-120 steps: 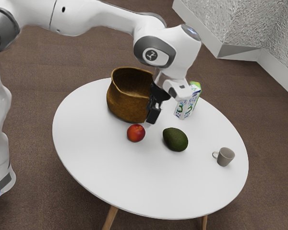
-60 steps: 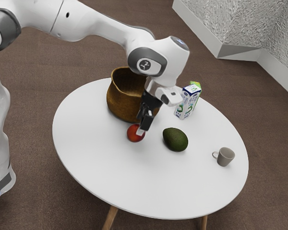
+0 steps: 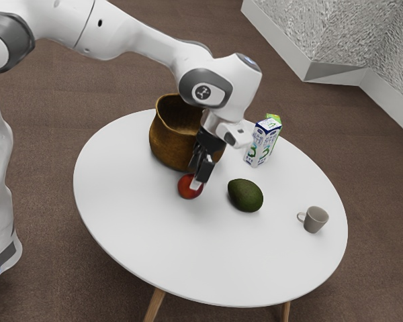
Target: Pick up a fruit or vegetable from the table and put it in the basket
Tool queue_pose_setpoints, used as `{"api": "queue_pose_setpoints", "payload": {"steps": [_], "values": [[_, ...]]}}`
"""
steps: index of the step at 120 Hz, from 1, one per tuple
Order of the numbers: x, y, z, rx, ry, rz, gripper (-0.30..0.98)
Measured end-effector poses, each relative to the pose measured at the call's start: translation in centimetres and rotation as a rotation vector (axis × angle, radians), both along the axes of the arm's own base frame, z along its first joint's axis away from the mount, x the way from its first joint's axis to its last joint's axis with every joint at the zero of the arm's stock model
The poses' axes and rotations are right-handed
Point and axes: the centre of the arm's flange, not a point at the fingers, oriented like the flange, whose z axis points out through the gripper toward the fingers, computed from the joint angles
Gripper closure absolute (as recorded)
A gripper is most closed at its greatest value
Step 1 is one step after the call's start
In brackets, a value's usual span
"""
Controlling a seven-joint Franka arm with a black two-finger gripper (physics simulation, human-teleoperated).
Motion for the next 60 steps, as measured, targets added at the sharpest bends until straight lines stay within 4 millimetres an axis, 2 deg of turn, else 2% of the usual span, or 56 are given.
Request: {"api": "queue_pose_setpoints", "payload": {"steps": [13, 60], "values": [[0.4, 1.0, -0.7, 0.002, 0.012, 0.018, 0.0], [0.8, 1.2, -2.9, -0.018, 0.056, 0.033, 0.0]]}}
